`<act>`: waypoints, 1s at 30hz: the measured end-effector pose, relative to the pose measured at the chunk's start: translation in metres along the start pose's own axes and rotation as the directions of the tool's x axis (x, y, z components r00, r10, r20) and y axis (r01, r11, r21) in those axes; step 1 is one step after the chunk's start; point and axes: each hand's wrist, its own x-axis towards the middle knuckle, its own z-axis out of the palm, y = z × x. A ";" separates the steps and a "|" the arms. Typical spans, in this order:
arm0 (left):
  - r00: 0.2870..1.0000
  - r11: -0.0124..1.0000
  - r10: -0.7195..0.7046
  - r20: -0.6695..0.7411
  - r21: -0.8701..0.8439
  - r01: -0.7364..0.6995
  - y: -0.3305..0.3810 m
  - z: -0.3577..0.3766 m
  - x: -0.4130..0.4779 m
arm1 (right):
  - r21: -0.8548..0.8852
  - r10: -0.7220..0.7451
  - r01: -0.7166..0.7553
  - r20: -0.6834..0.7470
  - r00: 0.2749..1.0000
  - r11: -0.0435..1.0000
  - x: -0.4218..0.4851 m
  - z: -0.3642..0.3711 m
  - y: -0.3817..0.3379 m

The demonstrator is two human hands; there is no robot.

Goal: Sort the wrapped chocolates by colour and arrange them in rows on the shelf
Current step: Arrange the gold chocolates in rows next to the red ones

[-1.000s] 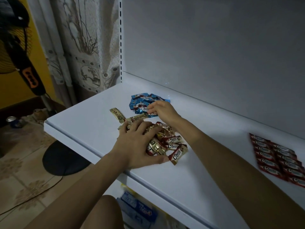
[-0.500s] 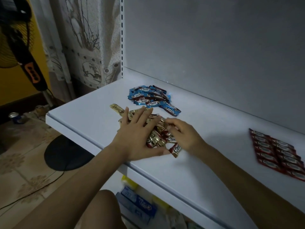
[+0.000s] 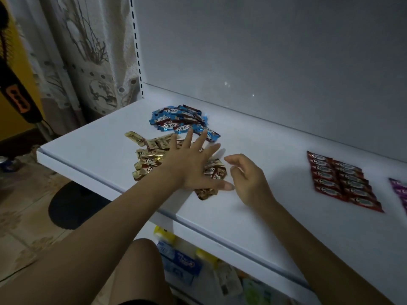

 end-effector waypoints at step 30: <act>0.885 0.972 0.193 -0.423 0.206 -0.113 -0.007 0.007 0.032 | 0.043 -0.047 0.053 -0.125 0.991 0.998 -0.002 0.000 0.007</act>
